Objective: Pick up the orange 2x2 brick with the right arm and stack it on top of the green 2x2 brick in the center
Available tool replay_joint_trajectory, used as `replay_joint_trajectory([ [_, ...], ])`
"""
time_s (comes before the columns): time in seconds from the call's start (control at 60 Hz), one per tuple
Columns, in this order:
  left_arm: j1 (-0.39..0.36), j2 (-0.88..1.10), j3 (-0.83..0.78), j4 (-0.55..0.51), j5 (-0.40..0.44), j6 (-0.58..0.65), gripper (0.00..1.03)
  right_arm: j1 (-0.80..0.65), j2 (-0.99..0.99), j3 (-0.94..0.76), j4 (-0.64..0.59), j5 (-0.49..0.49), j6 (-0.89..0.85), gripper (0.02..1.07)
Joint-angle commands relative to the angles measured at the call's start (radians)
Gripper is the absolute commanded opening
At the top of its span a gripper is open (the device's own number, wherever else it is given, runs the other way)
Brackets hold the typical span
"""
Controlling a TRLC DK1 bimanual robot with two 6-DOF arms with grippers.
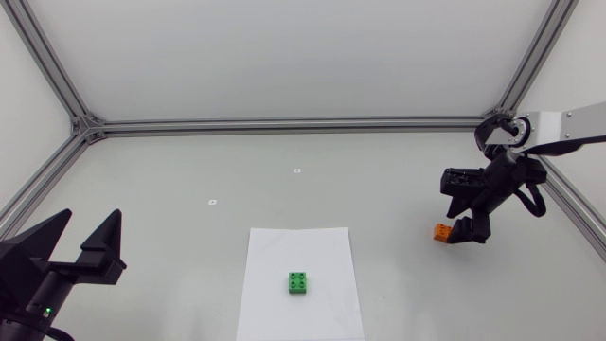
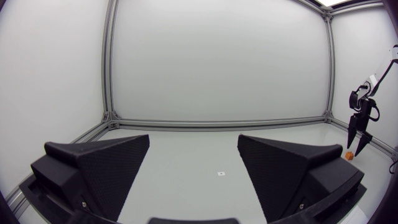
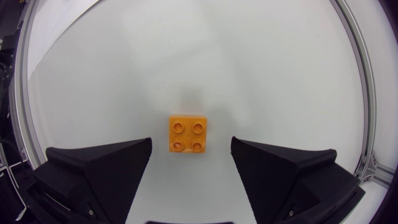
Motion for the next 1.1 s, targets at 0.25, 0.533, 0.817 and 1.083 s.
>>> replay_joint_trajectory([
  [0.25, 0.002, -0.008, -0.041, -0.015, 0.004, 0.013, 0.99, 0.009, 0.074, 0.039, 0.004, 0.007, -0.022, 0.86],
  [0.533, 0.004, -0.008, -0.041, -0.015, 0.004, 0.013, 0.99, 0.024, 0.101, 0.056, 0.001, 0.008, -0.019, 0.73],
  [0.817, 0.002, -0.008, -0.041, -0.015, 0.004, 0.013, 0.99, 0.021, 0.106, 0.061, -0.001, 0.010, -0.033, 0.62],
  [1.083, 0.004, -0.008, -0.041, -0.015, 0.004, 0.013, 0.99, 0.021, 0.112, 0.061, -0.002, 0.010, -0.036, 0.52],
])
